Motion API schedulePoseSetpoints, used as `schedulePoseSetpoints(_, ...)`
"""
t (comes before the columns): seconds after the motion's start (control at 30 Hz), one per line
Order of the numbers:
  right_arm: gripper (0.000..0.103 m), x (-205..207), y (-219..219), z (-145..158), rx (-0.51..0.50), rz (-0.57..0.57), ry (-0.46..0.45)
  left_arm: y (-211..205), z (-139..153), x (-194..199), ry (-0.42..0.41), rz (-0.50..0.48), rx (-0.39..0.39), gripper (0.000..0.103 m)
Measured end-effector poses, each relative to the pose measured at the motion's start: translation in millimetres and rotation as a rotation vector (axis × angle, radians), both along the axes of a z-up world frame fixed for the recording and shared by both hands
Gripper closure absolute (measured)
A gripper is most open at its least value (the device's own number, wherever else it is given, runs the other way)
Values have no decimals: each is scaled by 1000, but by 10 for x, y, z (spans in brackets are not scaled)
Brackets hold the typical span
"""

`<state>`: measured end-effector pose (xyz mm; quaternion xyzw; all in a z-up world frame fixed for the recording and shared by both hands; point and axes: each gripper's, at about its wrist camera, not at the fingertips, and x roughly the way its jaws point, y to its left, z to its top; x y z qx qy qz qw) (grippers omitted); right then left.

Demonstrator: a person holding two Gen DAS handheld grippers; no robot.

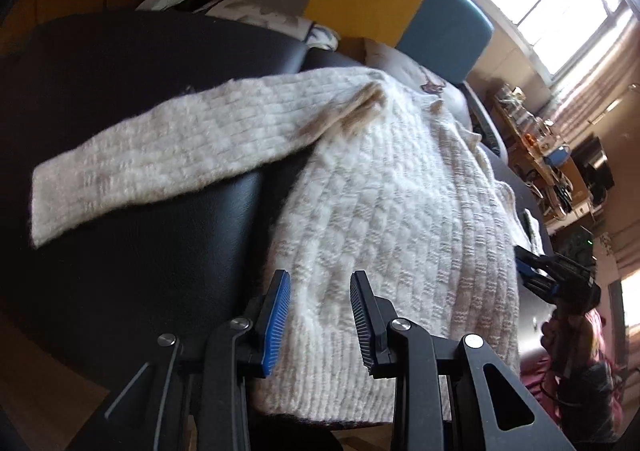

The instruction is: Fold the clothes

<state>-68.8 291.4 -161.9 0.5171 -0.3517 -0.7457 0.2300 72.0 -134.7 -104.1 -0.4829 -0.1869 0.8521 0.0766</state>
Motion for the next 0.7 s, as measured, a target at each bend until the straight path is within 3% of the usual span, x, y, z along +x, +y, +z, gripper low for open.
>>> schedulePoseSetpoints(0.13,75,-131,-156,-147,-40,-15,-14,398,55,-119,50,-141,-101,72)
schedulePoseSetpoints(0.27,75,-145,-266,-95,28,71,23,781,-68,-311,43,-258,-205,72)
schedulePoseSetpoints(0.3,79,-141,-293,-87,52,94,32,816,-139,-359,23,-269,-216,72)
schedulePoseSetpoints(0.33,92,-134,-324,-70,93,114,42,848,-213,-402,1,-277,-228,72)
schedulePoseSetpoints(0.4,91,-93,-462,78,295,147,115,856,-391,-467,-67,-260,-285,84)
schedulePoseSetpoints(0.47,92,-1,-683,324,587,202,233,817,-399,-465,-60,-242,-274,84)
schedulePoseSetpoints(0.57,92,115,-861,585,881,280,370,731,-402,-456,-81,-210,-272,85)
schedulePoseSetpoints(0.63,92,111,-750,623,976,301,375,678,-408,-437,-88,-195,-253,85)
schedulePoseSetpoints(0.7,92,73,-499,596,1008,295,336,646,-418,-412,-94,-184,-240,85)
